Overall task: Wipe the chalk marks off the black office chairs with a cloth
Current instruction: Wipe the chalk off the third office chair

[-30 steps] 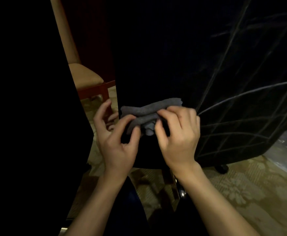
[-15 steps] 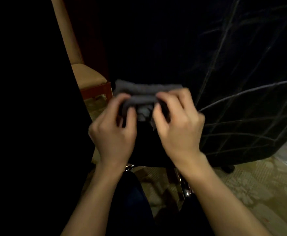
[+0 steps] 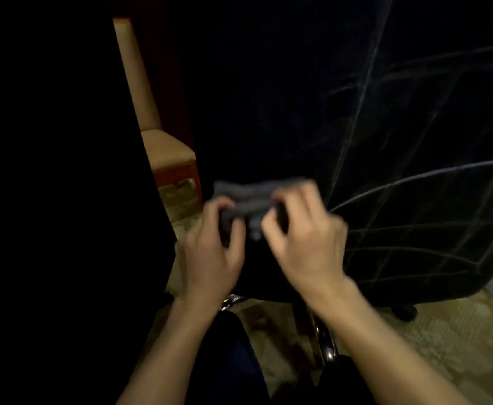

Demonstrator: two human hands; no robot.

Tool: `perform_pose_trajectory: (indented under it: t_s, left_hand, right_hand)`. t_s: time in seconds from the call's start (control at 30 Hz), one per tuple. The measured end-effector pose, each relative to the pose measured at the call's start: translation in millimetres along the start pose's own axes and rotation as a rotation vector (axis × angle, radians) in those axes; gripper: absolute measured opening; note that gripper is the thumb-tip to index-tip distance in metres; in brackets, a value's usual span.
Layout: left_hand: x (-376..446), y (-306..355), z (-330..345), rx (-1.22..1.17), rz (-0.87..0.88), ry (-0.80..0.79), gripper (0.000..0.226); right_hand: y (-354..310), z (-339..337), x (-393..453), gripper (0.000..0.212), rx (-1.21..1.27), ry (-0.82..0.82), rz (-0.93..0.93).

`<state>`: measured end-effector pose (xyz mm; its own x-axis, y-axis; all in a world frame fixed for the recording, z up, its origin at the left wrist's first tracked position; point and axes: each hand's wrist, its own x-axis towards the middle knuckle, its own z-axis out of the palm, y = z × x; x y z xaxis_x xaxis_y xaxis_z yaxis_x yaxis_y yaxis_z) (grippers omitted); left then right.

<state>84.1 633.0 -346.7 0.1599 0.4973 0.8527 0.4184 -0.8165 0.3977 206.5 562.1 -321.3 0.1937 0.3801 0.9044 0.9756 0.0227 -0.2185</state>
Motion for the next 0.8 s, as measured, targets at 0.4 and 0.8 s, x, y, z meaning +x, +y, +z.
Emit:
perform_pose_trajectory:
  t_s: [0.4, 0.8]
  left_hand:
    - [-55, -34, 24, 0.004, -0.078, -0.135, 0.021]
    - [-20, -2, 21, -0.086, -0.120, 0.023, 0.021]
  right_hand:
    - [20, 24, -61, 0.019, -0.031, -0.169, 0.014]
    - [13, 8, -24, 0.021, 0.070, 0.018, 0.080]
